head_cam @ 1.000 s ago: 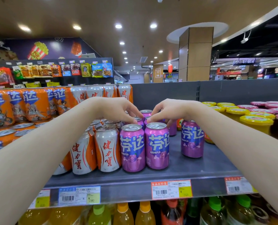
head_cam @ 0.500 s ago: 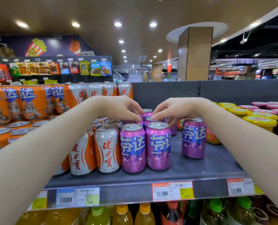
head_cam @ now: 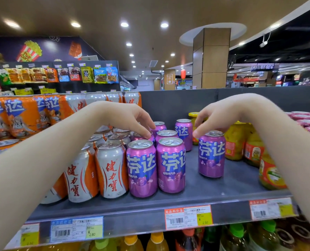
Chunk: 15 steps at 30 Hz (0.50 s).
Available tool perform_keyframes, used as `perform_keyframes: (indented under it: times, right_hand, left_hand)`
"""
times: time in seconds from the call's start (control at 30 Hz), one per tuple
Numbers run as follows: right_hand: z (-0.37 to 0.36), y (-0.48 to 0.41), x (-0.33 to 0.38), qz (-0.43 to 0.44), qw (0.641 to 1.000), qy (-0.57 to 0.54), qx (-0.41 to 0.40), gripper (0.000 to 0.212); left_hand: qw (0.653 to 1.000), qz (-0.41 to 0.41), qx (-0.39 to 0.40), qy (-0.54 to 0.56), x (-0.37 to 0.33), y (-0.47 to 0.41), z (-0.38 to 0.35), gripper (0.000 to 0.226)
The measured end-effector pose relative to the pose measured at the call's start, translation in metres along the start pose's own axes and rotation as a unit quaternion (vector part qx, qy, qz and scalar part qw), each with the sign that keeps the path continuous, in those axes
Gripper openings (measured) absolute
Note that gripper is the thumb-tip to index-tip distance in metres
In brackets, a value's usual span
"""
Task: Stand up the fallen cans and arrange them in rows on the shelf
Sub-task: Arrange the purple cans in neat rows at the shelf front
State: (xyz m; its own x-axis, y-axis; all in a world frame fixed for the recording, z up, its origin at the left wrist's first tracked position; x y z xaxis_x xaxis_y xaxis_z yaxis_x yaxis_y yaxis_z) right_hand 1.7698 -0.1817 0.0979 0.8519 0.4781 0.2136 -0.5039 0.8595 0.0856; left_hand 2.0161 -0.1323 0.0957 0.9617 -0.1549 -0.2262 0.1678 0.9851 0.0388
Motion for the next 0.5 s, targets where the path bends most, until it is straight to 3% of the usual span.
perform_keyframes:
  times: [0.17,0.27,0.37,0.5]
  right_hand:
    - [-0.019,0.005,-0.008,-0.064,0.997,0.035,0.035,0.076]
    - [-0.018,-0.003,-0.011,-0.019,0.999,0.037,-0.019,0.069]
    - [-0.024,-0.013,-0.013,0.024,0.996,-0.075,-0.04,0.074]
    - [-0.035,-0.025,-0.005,0.099,0.983,-0.145,-0.058,0.074]
  left_hand:
    - [0.999,0.017,-0.033,0.006,-0.005,-0.009,0.002,0.036]
    - [0.994,0.014,-0.105,-0.014,-0.006,-0.018,0.005,0.029]
    - [0.982,0.03,-0.155,-0.105,0.001,-0.03,0.006,0.032]
    - [0.978,0.04,-0.154,-0.138,0.007,-0.04,0.004,0.034]
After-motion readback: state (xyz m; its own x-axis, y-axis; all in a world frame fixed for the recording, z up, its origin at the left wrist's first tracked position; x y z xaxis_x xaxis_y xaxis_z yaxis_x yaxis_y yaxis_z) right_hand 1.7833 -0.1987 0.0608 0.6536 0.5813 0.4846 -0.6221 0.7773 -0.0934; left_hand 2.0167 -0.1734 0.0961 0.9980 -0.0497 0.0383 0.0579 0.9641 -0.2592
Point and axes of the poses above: each hand's wrist, its own y-axis away from the middle knuckle, its own z-axis out of the back of the hand, x = y × z, the point moved 4 cm from there along -y, towards the middle knuckle, and after that the axes turned 3 degrees about z, right-handed, at the moved point
